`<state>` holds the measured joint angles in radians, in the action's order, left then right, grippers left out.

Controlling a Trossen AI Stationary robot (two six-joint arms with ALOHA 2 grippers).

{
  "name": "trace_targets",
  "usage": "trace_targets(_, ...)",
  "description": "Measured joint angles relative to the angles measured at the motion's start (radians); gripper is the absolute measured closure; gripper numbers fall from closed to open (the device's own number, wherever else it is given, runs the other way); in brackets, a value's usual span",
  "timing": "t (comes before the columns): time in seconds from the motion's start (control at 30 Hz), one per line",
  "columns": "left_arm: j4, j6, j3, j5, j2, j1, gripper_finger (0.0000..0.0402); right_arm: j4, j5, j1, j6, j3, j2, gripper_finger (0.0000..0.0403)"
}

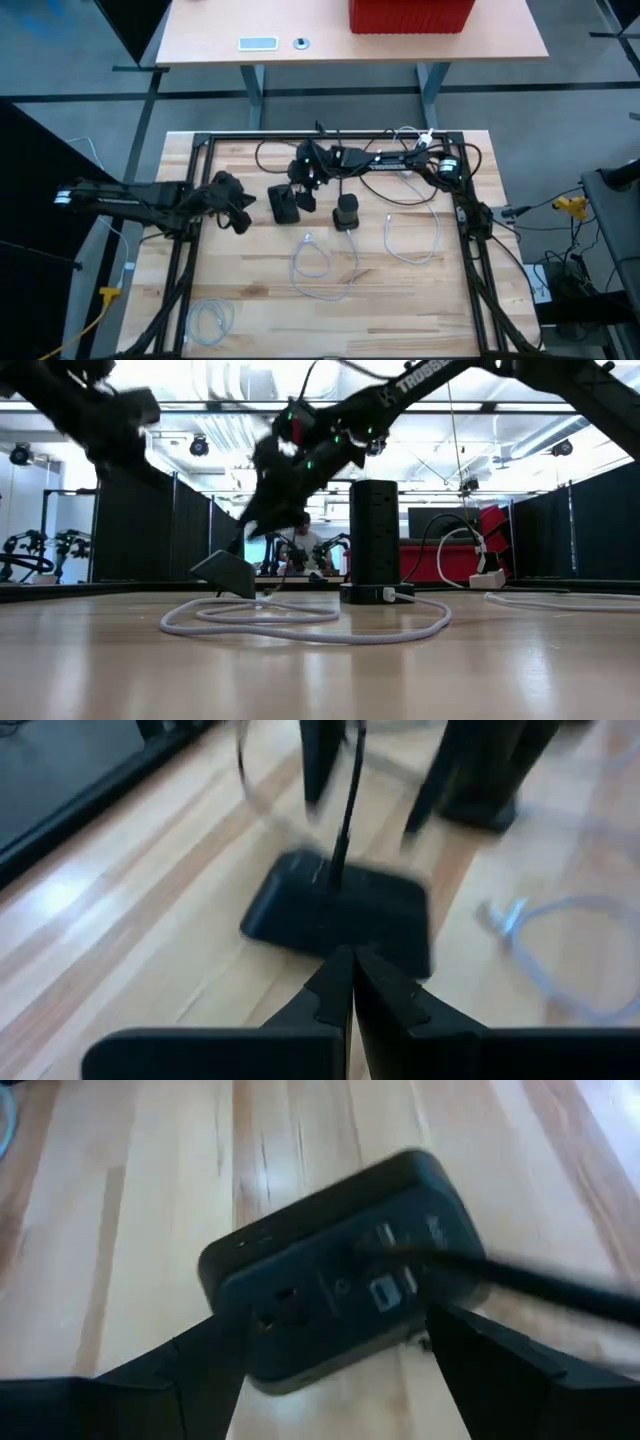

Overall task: Insert USB
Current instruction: Insert the black charger cable into the left black outlet extension

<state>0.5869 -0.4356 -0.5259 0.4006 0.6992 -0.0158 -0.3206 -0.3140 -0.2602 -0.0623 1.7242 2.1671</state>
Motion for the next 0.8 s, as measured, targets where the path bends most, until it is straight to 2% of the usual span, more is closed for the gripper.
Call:
trace_targets(0.17,0.019,-0.03,-0.058,0.0,-0.065,0.0,0.0402,-0.085,0.045,0.015,0.153,0.016,0.018,0.0127)
trace_targets(0.37,0.052,-0.038,-0.084,0.0,-0.085,0.0,0.0402,-0.405,0.031,0.042,0.256,0.158,0.013,0.0138)
trace_targets(0.5,0.082,-0.03,-0.099,-0.039,-0.094,0.0,0.0402,-0.511,-0.173,0.045,0.262,0.239,0.015,0.014)
trace_targets(0.6,0.076,-0.027,-0.109,-0.124,-0.101,0.0,0.0402,-0.514,-0.376,0.043,0.347,0.283,0.014,0.0136)
trace_targets(0.67,0.079,-0.037,-0.113,-0.188,-0.104,0.0,0.0401,-0.514,-0.453,0.044,0.364,0.316,0.014,0.0133)
trace_targets(0.7,0.078,-0.053,-0.116,-0.211,-0.104,-0.001,0.0402,-0.515,-0.449,0.045,0.363,0.334,0.014,0.0132)
trace_targets(0.8,0.119,-0.114,-0.115,-0.266,-0.111,-0.002,0.0402,-0.556,-0.265,0.069,0.313,0.352,0.014,0.0152)
